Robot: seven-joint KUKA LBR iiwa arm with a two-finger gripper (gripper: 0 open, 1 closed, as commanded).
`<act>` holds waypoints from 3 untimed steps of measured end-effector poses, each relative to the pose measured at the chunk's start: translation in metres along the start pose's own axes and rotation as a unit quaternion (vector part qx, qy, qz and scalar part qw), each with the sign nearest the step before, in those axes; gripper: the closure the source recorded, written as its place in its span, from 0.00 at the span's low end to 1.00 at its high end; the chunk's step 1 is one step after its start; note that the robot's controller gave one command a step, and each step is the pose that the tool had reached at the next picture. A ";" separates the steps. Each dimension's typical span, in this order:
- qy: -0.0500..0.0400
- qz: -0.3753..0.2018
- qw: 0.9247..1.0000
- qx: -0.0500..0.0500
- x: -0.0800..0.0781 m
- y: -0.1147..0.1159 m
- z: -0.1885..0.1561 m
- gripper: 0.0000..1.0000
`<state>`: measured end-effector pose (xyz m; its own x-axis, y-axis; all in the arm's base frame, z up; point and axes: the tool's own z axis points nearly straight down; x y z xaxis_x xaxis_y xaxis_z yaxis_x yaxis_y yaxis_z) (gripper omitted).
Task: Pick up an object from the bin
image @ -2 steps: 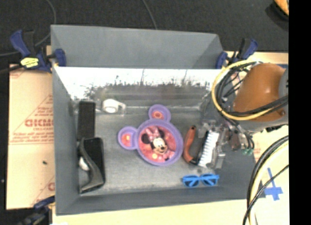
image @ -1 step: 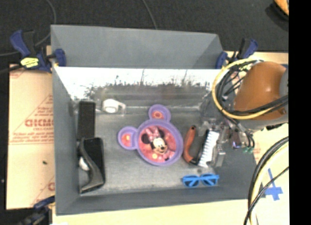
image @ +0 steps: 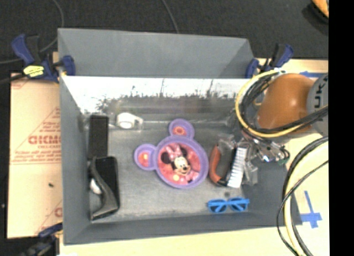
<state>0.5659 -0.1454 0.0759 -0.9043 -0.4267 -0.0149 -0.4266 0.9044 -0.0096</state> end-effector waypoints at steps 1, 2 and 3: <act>-0.001 -0.059 0.998 0.002 -0.007 -0.006 0.001 0.00; -0.003 -0.001 1.000 0.001 -0.001 -0.002 -0.002 0.00; -0.013 -0.192 0.981 -0.006 -0.003 -0.001 -0.002 0.00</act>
Offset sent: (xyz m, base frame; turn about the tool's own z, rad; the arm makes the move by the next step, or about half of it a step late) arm 0.0000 0.0000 0.0000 0.0000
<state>0.5689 -0.1453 0.0779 -0.6765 -0.7354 -0.0384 -0.7358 0.6772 -0.0078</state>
